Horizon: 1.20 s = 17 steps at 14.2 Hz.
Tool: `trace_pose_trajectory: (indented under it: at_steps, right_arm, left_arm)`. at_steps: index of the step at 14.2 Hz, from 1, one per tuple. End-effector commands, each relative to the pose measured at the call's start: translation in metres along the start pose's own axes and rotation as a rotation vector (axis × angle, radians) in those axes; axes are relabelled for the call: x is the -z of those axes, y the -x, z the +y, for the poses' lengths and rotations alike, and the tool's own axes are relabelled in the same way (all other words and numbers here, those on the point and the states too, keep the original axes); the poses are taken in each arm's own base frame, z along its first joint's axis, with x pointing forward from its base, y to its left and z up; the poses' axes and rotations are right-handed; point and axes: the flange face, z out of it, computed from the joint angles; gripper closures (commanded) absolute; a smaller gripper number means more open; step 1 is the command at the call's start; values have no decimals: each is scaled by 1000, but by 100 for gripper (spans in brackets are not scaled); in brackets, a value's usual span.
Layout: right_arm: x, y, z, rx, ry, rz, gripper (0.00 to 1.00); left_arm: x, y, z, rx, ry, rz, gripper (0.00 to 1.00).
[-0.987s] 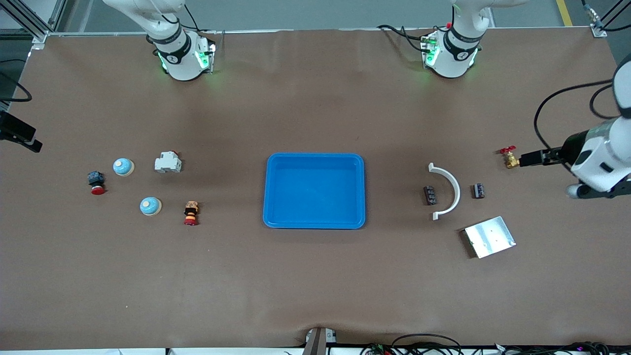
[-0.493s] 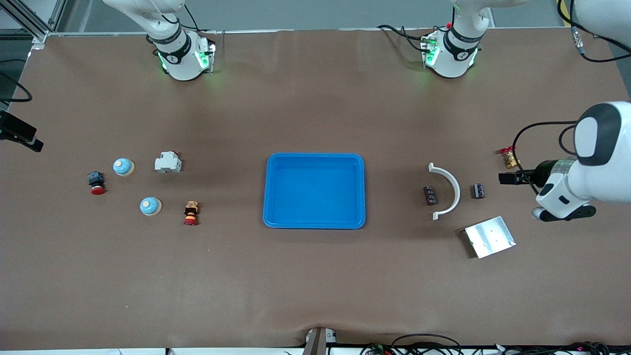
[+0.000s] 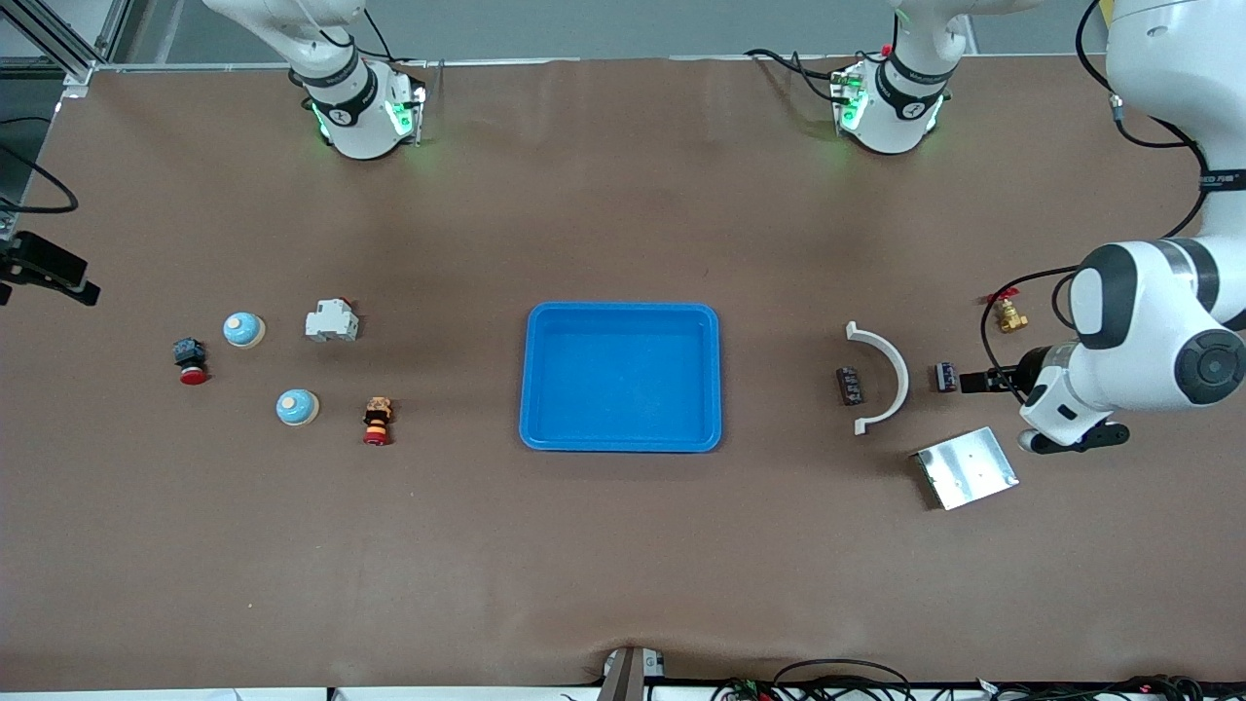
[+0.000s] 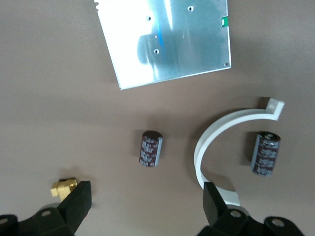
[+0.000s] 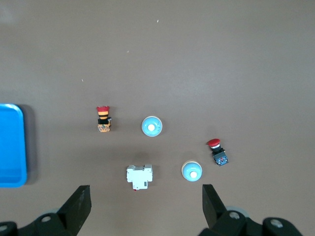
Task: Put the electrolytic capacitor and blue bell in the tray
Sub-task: 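Move the left gripper to the black capacitor while the right gripper reaches the bells, then grasp the black capacitor with the left gripper while the right gripper lowers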
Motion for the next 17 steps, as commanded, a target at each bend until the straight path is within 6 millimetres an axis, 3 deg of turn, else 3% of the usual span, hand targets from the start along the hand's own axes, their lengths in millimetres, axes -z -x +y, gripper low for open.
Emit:
trace_pose_trajectory:
  at_steps: [1, 5, 9, 13, 17]
  right_arm:
    - [-55, -2, 9, 53, -12, -23, 0]
    - [-108, 12, 42, 90, -21, -53, 0]
    - [-152, 42, 73, 114, -13, -23, 0]
    - [-204, 100, 64, 145, -1, 6, 0]
    - [-228, 117, 70, 133, -10, -23, 0]
  left_arm:
    - [-14, 10, -2, -11, -21, 32, 0]
    - [-45, 2, -3, -16, -36, 38, 0]
    - [-71, -3, -3, -16, -38, 18, 0]
    - [-87, -4, -3, -40, -42, 10, 0]
    - [-99, 2, -1, -109, -43, -17, 0]
